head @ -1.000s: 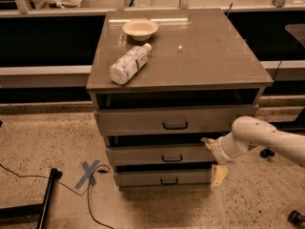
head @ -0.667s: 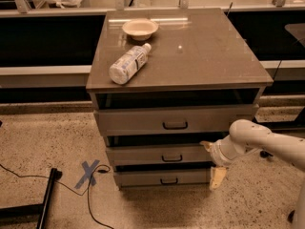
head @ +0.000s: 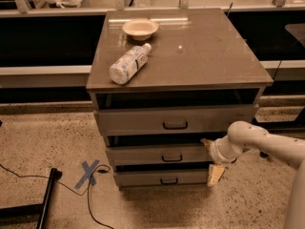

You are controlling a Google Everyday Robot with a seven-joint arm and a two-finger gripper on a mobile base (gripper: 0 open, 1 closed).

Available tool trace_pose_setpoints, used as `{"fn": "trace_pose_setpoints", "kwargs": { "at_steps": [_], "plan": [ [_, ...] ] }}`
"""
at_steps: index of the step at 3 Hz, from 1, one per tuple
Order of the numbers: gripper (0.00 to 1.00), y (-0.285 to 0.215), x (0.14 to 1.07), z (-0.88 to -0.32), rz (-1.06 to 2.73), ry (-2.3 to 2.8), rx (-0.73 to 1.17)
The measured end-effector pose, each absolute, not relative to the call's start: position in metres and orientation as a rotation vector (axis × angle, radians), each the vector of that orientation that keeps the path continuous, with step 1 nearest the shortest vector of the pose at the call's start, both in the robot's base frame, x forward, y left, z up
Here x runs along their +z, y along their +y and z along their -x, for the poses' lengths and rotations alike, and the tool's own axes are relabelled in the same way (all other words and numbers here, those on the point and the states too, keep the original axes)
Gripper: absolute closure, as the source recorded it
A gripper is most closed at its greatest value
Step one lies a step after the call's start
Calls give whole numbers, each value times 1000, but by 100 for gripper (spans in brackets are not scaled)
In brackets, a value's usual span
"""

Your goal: Open middle drawer

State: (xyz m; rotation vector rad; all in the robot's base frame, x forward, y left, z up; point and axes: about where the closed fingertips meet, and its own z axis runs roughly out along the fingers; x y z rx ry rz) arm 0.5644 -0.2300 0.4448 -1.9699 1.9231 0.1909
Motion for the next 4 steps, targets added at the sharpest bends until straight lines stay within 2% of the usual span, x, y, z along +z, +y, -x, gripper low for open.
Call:
{"fn": "trace_pose_setpoints", "kwargs": {
  "at_steps": [2,3,4],
  "plan": [
    [0,-236,435,-584,1937,1939,162],
    [17,-231,425,-592,1951,1936,161],
    [24,-230,420,-593,1958,1957,175]
  ]
}}
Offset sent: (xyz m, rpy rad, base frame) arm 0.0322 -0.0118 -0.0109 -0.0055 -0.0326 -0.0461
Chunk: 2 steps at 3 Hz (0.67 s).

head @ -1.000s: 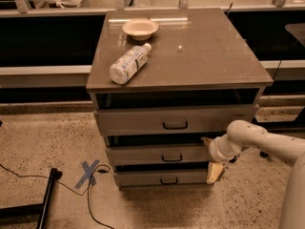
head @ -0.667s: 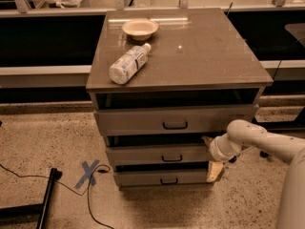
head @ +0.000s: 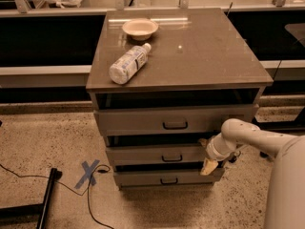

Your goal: Open middle drawer

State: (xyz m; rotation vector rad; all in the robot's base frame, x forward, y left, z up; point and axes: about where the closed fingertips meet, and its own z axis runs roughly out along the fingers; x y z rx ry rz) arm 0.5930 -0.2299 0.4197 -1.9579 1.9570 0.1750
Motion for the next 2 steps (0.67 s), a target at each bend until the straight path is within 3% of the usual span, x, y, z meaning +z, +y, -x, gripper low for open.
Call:
{"fn": "trace_pose_setpoints", "kwargs": {
  "at_steps": [2],
  "plan": [
    [28,-229,428,-560,1941,1992,241]
  ]
}}
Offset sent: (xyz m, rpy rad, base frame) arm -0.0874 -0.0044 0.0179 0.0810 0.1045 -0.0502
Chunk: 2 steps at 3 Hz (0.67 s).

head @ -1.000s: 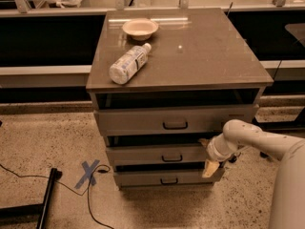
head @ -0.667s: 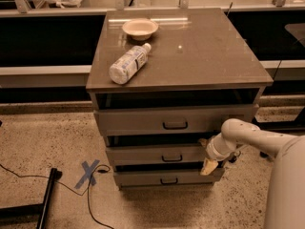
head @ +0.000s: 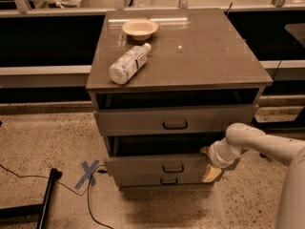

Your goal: Open middle drawer

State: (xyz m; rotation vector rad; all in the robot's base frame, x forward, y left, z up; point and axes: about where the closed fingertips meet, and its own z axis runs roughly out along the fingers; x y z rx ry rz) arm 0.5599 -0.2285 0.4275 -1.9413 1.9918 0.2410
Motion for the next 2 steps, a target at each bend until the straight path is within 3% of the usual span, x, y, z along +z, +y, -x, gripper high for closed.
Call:
{"fn": "trace_pose_setpoints", "kwargs": {
  "at_steps": [2],
  "plan": [
    [27,-221,437,-492,1898,2009,329]
  ]
}}
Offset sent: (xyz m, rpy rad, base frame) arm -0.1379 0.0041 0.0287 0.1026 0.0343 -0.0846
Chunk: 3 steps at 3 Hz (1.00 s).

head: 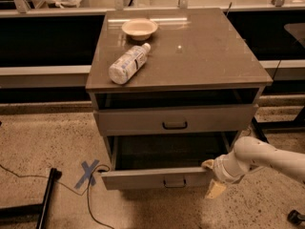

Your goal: Open middle drawer

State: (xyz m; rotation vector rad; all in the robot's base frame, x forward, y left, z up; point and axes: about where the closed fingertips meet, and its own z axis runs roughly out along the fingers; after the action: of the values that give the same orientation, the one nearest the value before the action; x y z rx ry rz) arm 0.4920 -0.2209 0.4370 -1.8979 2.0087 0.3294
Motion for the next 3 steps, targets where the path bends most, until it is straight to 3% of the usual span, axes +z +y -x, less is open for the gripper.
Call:
{"fn": "trace_pose_setpoints", "kwargs": {
  "at_steps": [2,3],
  "plan": [
    [22,-222,465,-434,1800,1968,348],
    [3,-218,493,-428,1733,1882,365]
  ]
}}
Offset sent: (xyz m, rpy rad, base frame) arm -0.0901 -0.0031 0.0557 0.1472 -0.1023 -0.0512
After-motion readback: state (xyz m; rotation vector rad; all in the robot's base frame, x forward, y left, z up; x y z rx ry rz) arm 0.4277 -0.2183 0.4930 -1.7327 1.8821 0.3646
